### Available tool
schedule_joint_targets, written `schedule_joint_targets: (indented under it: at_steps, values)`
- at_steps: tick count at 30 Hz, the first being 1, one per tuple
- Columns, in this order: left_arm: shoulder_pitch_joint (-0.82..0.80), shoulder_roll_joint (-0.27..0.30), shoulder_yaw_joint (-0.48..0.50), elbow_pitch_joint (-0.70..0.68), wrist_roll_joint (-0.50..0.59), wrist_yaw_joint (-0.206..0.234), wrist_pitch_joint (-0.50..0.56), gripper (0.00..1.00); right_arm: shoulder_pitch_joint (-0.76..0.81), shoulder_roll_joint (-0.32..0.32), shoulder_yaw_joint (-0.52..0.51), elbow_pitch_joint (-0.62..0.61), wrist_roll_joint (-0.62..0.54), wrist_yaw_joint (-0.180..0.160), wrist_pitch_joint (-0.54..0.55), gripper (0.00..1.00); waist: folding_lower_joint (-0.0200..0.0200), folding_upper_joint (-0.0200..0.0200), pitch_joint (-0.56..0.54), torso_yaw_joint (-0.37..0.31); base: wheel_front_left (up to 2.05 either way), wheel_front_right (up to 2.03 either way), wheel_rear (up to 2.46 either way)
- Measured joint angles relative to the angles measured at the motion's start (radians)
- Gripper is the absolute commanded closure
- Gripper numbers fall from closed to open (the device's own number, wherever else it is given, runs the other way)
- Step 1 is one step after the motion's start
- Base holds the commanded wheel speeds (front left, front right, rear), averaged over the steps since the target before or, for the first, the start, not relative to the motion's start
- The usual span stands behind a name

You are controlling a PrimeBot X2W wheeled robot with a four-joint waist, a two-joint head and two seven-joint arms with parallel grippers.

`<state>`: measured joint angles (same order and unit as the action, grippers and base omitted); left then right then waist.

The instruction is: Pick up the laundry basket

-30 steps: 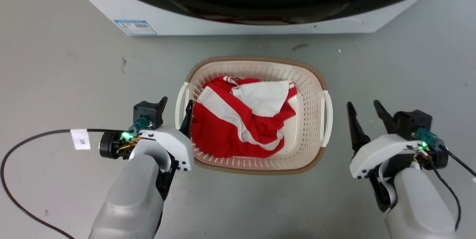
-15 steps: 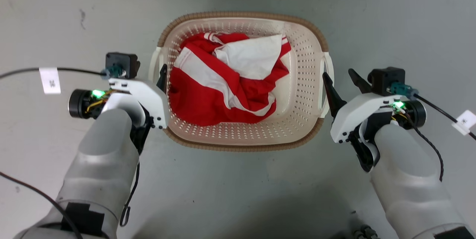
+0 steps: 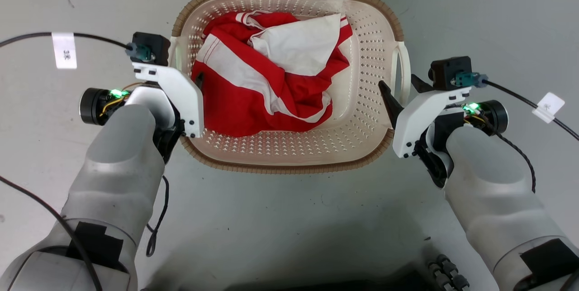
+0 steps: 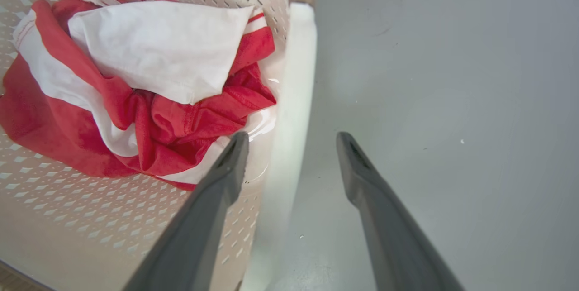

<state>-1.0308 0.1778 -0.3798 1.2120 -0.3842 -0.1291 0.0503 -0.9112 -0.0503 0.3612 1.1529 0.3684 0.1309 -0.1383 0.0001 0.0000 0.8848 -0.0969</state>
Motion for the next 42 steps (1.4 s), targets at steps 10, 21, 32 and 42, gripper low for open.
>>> schedule_joint_targets:
  at_steps: [10, 21, 32, 42]
  values:
    - [-0.003, 0.015, -0.082, -0.031, -0.117, -0.002, 0.074, 1.00, -0.040, 0.000, 0.077, 0.041, 0.079, -0.002, 0.030, 1.00, 0.0000, 0.0000, -0.003, 0.008, 0.00, 0.00, 0.00]
    - [0.046, 0.006, -0.151, -0.034, -0.254, -0.001, 0.178, 1.00, -0.030, -0.003, 0.135, 0.077, 0.153, -0.002, 0.062, 1.00, 0.0000, 0.0000, -0.121, 0.011, 0.00, 0.00, 0.00]
    - [0.165, -0.024, -0.216, -0.044, -0.396, 0.001, 0.337, 1.00, 0.068, -0.036, 0.177, 0.082, 0.270, -0.002, 0.253, 1.00, -0.0002, 0.0000, -0.362, 0.025, 0.00, 0.00, 0.00]
    - [0.219, -0.025, -0.265, -0.060, -0.492, 0.004, 0.481, 1.00, 0.119, -0.075, 0.221, 0.051, 0.371, -0.002, 0.470, 1.00, -0.0002, 0.0000, -0.562, 0.039, 0.00, 0.00, 0.00]
